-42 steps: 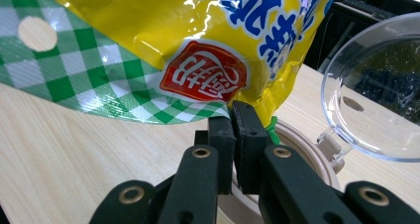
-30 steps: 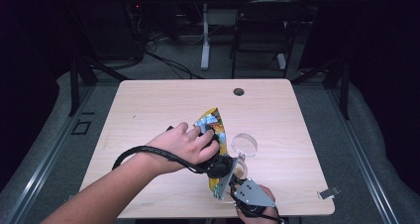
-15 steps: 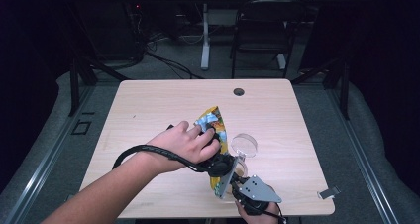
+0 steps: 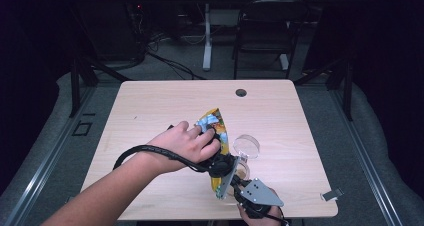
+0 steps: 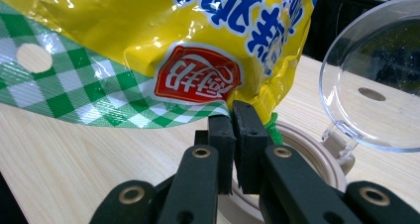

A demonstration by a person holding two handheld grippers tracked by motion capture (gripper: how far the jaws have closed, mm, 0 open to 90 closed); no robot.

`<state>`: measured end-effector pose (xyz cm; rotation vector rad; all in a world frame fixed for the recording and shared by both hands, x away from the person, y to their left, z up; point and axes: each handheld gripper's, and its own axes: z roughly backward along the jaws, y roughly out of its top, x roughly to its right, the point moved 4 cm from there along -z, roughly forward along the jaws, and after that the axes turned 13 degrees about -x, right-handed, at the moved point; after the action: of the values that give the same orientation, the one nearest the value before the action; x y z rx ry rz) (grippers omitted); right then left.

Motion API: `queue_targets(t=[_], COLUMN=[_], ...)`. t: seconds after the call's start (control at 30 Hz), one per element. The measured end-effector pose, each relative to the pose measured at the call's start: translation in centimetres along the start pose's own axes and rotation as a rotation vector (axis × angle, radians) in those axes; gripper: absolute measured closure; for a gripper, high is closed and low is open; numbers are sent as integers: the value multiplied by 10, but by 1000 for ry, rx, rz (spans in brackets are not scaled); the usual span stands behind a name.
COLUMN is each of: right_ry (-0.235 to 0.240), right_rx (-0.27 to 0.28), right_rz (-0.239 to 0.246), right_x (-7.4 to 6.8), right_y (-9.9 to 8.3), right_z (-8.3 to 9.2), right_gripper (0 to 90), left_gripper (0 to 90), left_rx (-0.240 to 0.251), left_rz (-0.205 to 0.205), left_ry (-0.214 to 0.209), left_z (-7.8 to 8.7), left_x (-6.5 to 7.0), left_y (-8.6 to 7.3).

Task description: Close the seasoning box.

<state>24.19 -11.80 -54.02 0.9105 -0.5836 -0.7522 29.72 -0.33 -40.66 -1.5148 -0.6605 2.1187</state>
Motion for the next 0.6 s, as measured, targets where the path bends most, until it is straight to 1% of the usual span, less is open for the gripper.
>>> queue_targets(t=[0.17, 0.2, 0.23, 0.37, 0.4, 0.47, 0.6], right_ry=[-3, -3, -2, -2, -1, 1, 12], right_rx=[-3, -16, -14, -20, -23, -25, -24], right_rz=[3, 2, -2, -3, -3, -5, -12], right_x=[0, 0, 0, 1, 1, 1, 0], right_y=[-1, -3, -3, -2, -2, -2, -2], right_z=[-1, -1, -1, 0, 0, 1, 1], right_gripper=[894, 900, 900, 900, 900, 900, 900], left_gripper=[857, 857, 857, 856, 856, 856, 855], left_rx=[-7, -7, -11, -9, 1, 4, 3], left_rz=[-3, -1, -2, 1, 9, 7, 0], left_ry=[4, 17, 10, 9, 7, 18, 10], left_z=[0, -1, 0, 0, 0, 0, 1], left_x=[0, 0, -1, 0, 0, -1, -2], left_y=[1, 0, 0, 0, 1, 1, 2])
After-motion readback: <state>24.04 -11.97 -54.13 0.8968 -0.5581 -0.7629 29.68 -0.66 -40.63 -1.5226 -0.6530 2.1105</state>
